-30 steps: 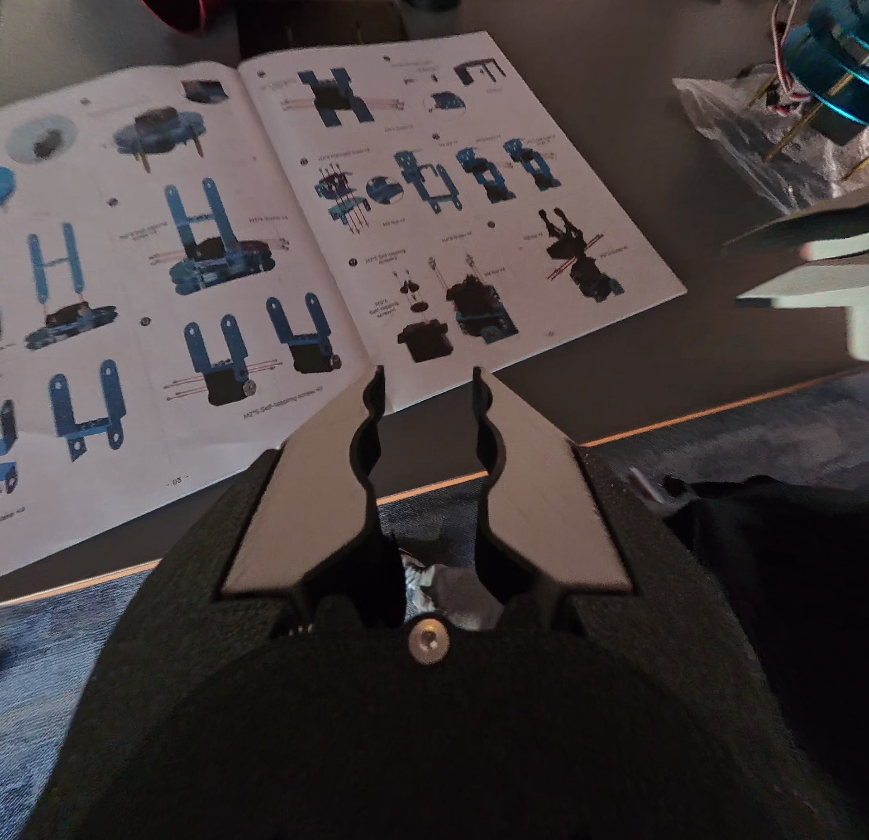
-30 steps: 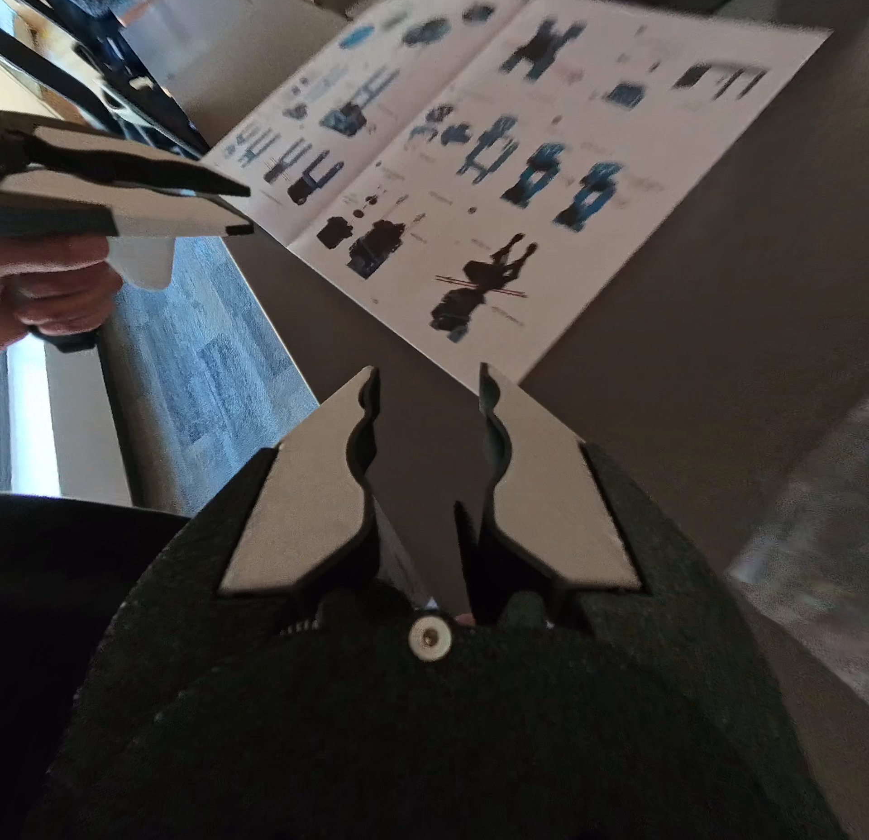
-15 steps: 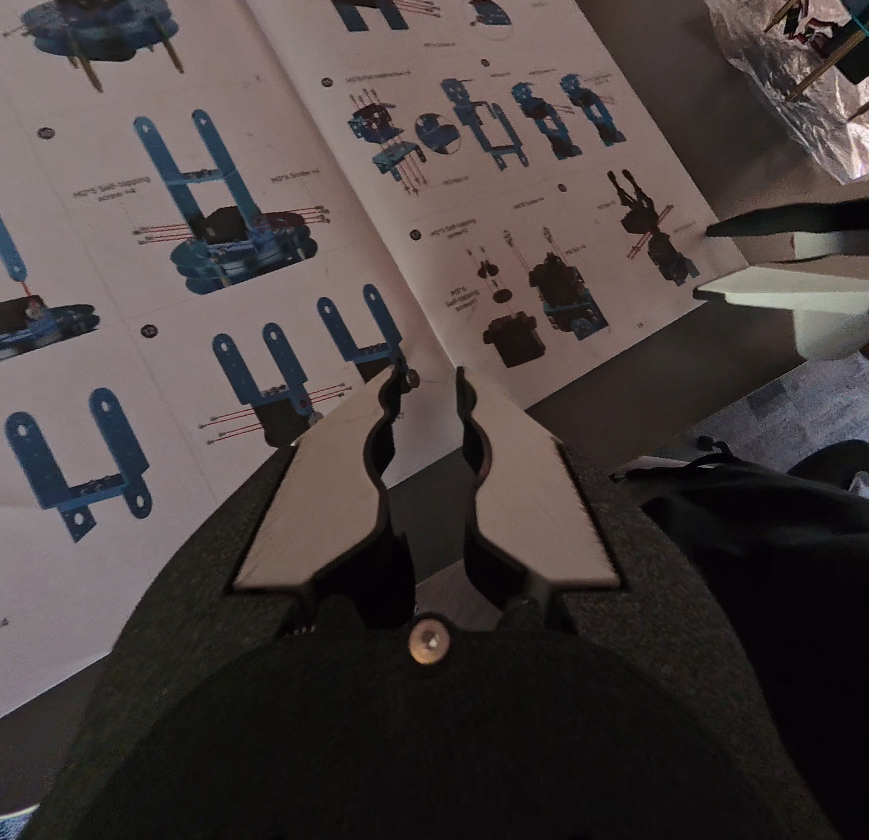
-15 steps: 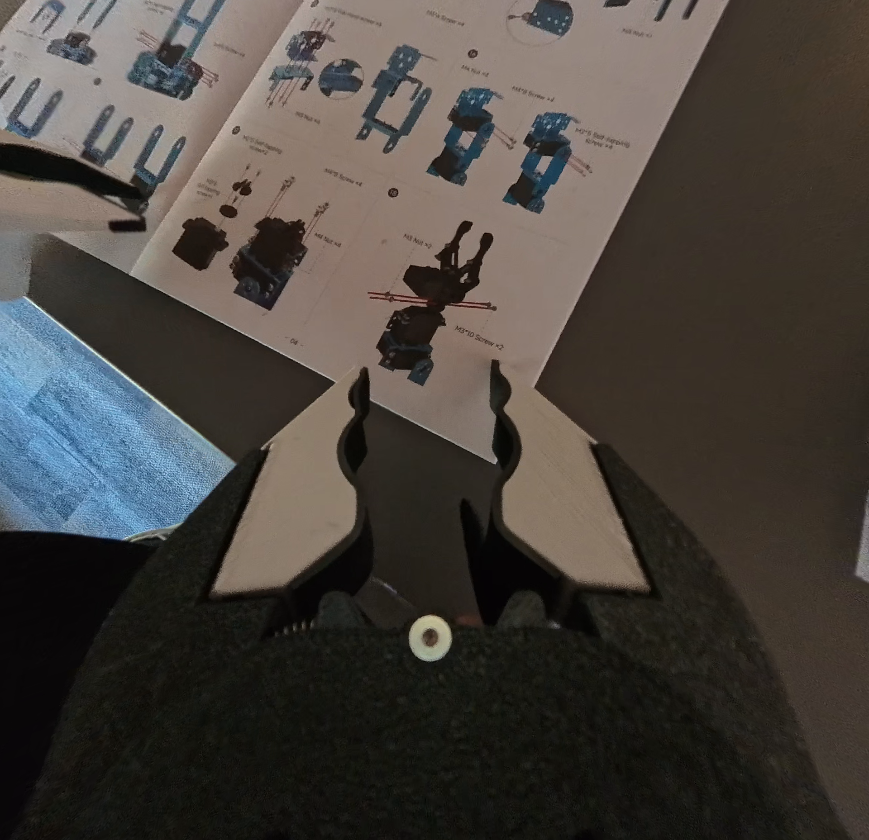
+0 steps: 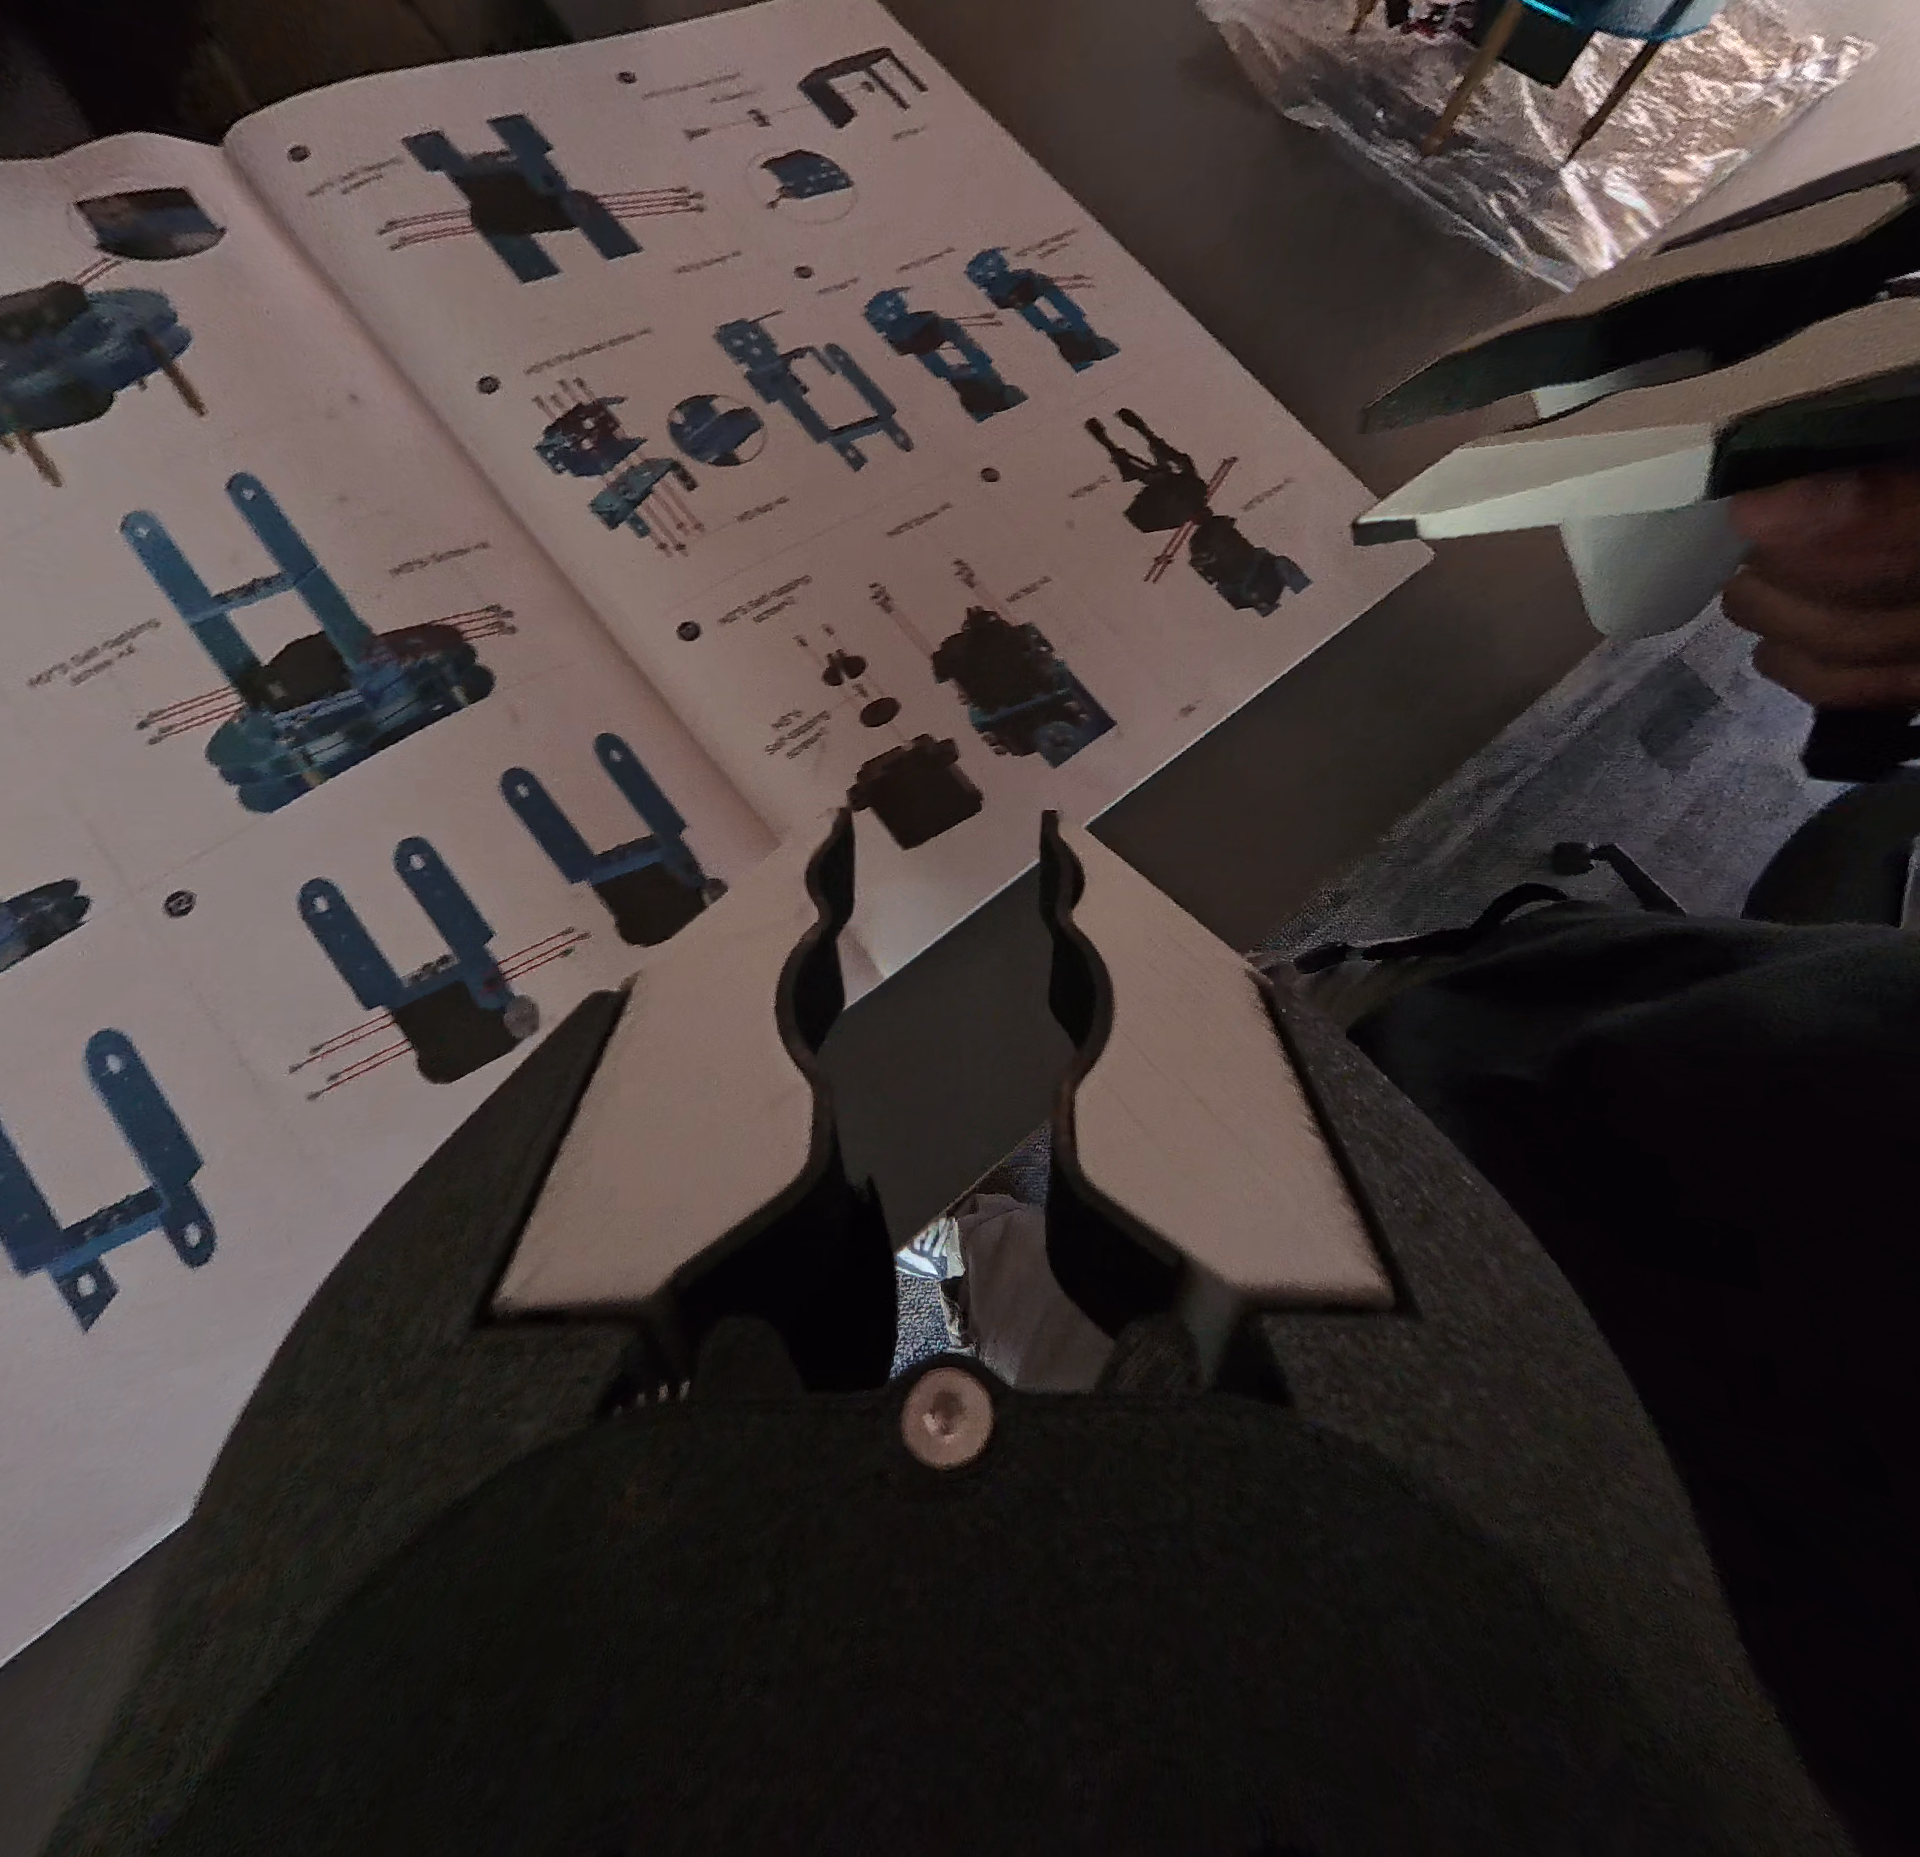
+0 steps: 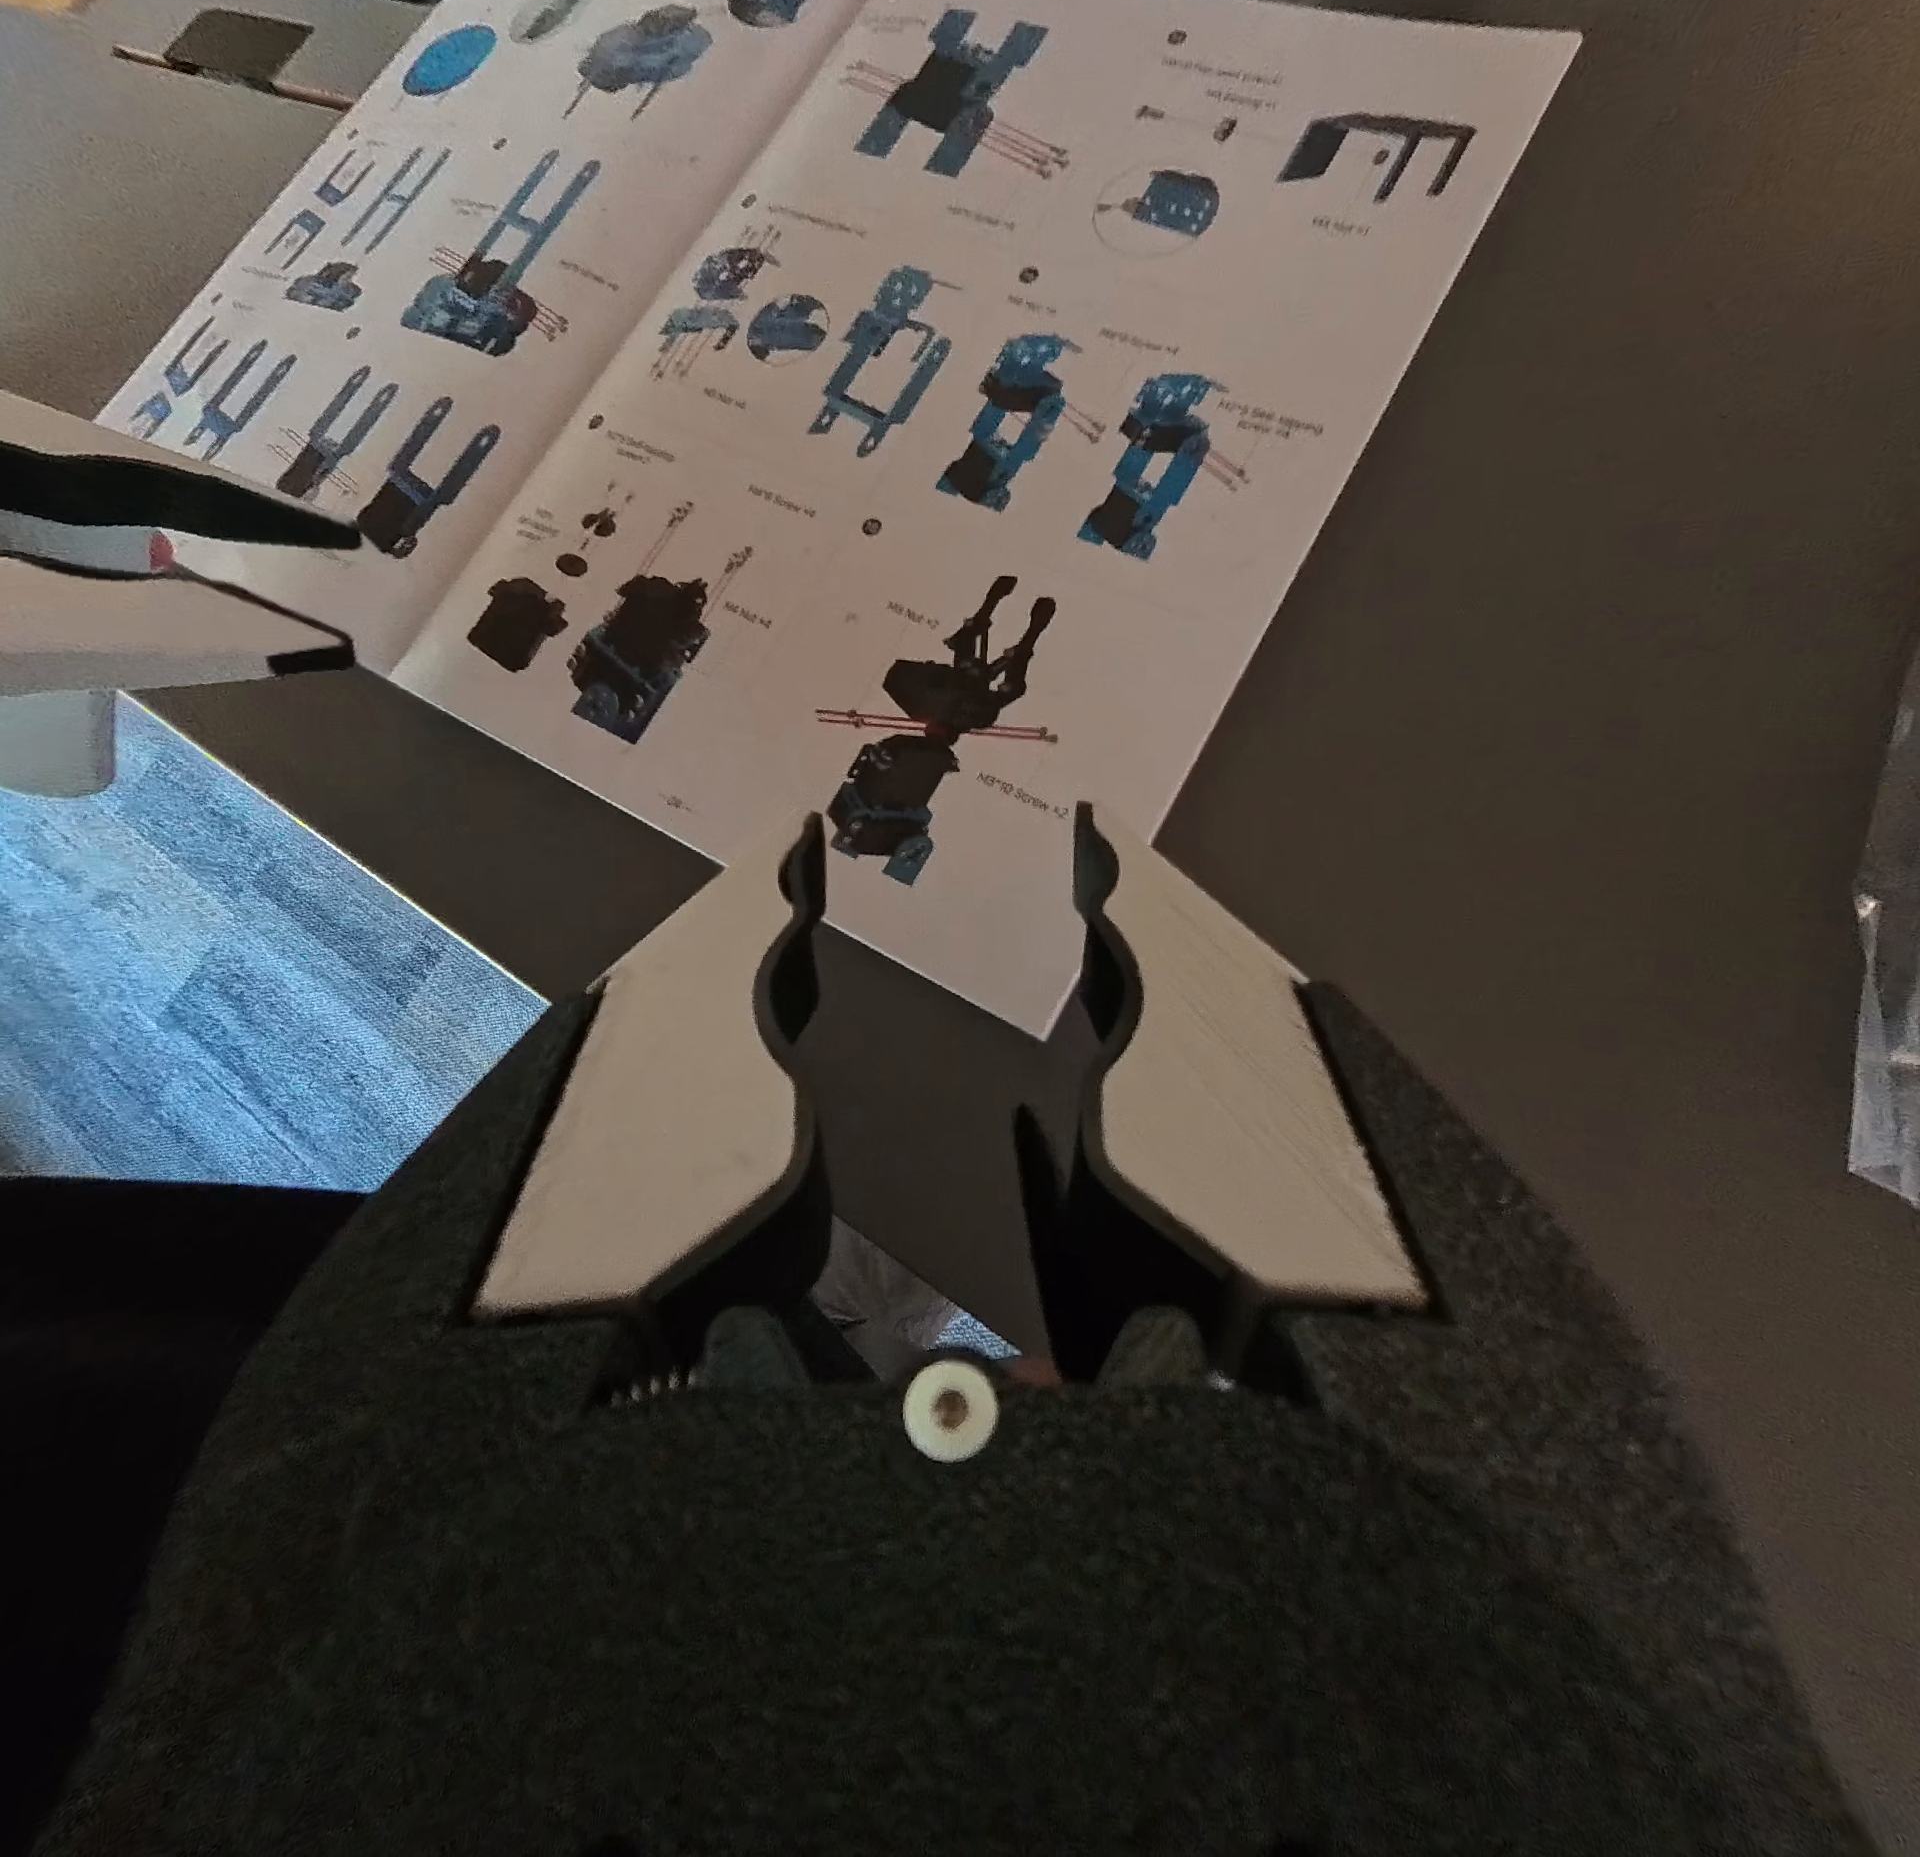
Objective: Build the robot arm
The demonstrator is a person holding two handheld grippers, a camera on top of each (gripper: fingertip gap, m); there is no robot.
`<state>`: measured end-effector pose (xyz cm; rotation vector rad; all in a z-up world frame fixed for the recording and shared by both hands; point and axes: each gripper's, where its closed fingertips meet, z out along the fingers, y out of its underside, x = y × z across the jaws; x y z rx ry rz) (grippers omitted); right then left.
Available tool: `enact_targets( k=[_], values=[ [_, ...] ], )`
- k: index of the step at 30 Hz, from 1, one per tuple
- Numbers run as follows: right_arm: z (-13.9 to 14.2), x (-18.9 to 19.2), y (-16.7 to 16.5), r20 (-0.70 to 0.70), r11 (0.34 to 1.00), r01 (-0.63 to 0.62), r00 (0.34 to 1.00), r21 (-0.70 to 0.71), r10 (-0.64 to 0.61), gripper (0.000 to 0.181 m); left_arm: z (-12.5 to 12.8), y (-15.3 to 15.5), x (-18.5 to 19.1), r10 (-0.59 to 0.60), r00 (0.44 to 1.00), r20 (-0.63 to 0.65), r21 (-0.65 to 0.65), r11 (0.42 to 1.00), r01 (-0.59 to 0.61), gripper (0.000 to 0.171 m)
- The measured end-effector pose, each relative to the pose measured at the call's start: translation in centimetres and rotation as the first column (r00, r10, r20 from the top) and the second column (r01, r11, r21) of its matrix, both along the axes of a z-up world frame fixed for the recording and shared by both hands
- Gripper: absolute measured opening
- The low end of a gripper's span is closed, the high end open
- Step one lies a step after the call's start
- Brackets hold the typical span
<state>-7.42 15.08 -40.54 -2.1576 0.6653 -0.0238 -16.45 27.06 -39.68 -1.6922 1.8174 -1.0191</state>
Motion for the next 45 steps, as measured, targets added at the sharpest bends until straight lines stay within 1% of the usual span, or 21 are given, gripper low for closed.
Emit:
enact_targets(
  k=[6,11,18,22,26,30,32,34,37,40,43,45],
  values=[
    [0.2,-0.3,-0.1,-0.009,1.000,-0.006,1.000,0.027,0.006,0.044,0.3,-1.2,0.8,-0.038,0.999,-0.013,0.009,0.999,0.038,0.035],
    [-0.1,-0.5,-0.5,0.010,1.000,-0.031,0.999,-0.005,0.031,0.043,0.3,-1.4,1.1,-0.053,0.998,-0.022,0.021,0.998,0.054,0.035],
    [0.0,-0.3,-1.0,-0.001,1.000,-0.020,1.000,0.004,0.020,0.041,0.1,-1.7,1.0,-0.069,0.997,-0.034,0.025,0.997,0.070,0.034],
    [1.0,0.2,-1.7,-0.008,0.999,-0.009,1.000,0.039,0.009,0.040,0.5,-2.1,1.4,-0.083,0.996,-0.021,0.018,0.996,0.083,0.033],
    [2.7,1.5,-4.4,-0.032,0.995,0.041,0.999,0.090,-0.038,0.039,0.9,-3.4,2.6,-0.120,0.993,0.000,-0.004,0.993,0.120,0.033],
    [4.3,3.9,-9.2,-0.058,0.982,0.113,0.993,0.151,-0.106,0.038,1.5,-5.9,4.9,-0.150,0.989,0.017,-0.030,0.988,0.150,0.033],
    [5.1,5.7,-12.8,-0.036,0.974,0.156,0.988,0.164,-0.152,0.038,2.2,-8.0,6.5,-0.166,0.986,0.029,-0.055,0.984,0.168,0.033],
    [5.7,7.8,-17.0,-0.017,0.963,0.202,0.979,0.178,-0.202,0.038,2.9,-11.0,8.1,-0.196,0.980,0.037,-0.068,0.978,0.198,0.033],
    [6.0,11.0,-24.4,-0.005,0.937,0.279,0.959,0.209,-0.284,0.036,4.0,-17.0,10.9,-0.253,0.966,0.052,-0.066,0.964,0.256,0.033],
    [6.0,13.8,-32.1,0.004,0.912,0.325,0.941,0.251,-0.337,0.032,5.0,-25.2,14.3,-0.319,0.945,0.067,-0.085,0.942,0.324,0.034],
    [5.9,16.7,-38.6,0.013,0.913,0.315,0.944,0.259,-0.330,0.032,6.2,-34.4,17.6,-0.377,0.922,0.088,-0.114,0.916,0.385,0.034],
    [6.7,19.3,-42.6,0.048,0.915,0.304,0.944,0.266,-0.327,0.032,7.3,-40.5,19.6,-0.395,0.913,0.104,-0.203,0.890,0.408,0.033]
  ],
)
